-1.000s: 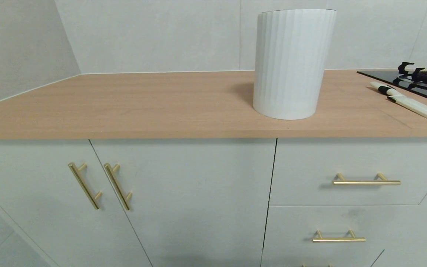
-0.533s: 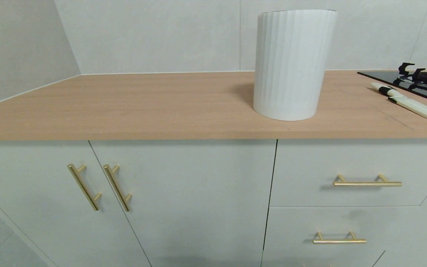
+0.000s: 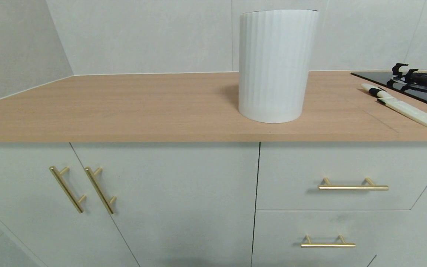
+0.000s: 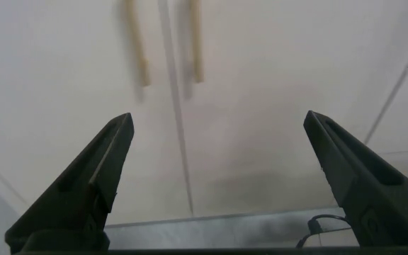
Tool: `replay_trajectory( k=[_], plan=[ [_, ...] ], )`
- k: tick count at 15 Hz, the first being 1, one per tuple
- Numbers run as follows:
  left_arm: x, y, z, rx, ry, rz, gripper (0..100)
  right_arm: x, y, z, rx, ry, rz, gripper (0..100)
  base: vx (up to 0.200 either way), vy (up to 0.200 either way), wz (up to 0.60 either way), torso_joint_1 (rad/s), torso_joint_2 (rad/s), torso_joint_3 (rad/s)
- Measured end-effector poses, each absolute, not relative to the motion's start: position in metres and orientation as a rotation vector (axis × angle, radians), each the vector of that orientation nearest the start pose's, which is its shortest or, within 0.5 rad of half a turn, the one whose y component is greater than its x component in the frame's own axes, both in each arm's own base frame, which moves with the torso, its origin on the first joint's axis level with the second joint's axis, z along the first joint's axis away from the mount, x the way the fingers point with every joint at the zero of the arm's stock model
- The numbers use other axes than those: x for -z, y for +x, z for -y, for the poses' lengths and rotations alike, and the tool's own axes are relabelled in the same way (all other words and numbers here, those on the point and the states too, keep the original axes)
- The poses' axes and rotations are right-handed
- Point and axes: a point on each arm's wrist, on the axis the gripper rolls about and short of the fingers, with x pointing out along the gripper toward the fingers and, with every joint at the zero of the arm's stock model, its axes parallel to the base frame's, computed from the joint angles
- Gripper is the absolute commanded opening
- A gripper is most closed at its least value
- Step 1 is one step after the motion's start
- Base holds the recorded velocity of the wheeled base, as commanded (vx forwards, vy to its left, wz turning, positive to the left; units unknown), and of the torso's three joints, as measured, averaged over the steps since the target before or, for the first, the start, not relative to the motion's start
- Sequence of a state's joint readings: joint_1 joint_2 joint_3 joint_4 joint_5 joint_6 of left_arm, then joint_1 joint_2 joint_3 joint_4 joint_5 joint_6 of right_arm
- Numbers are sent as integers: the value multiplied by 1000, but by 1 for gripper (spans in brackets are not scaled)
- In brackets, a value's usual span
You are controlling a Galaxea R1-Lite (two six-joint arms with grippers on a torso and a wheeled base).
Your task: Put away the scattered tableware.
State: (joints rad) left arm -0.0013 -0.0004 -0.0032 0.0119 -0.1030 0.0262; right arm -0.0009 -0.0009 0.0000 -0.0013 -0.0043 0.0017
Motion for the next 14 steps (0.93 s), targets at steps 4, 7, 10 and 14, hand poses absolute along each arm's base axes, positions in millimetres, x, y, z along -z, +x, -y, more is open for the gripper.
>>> replay_trajectory(
  k=[4,7,10,14],
  plan=[
    [-75,-23,2,104,26,-7,100,-76,-23,0,6,2,3,100,0,0,0,0,0,0],
    [-75,-23,2,104,26,-7,100,-76,-23,0,6,2,3,100,0,0,0,0,0,0],
    [-75,-23,2,105,26,-7,100,-76,-23,0,7,2,3,100,0,0,0,0,0,0],
    [-75,-23,2,105,25,-7,100,-76,-23,0,6,2,3,100,0,0,0,0,0,0]
  ],
)
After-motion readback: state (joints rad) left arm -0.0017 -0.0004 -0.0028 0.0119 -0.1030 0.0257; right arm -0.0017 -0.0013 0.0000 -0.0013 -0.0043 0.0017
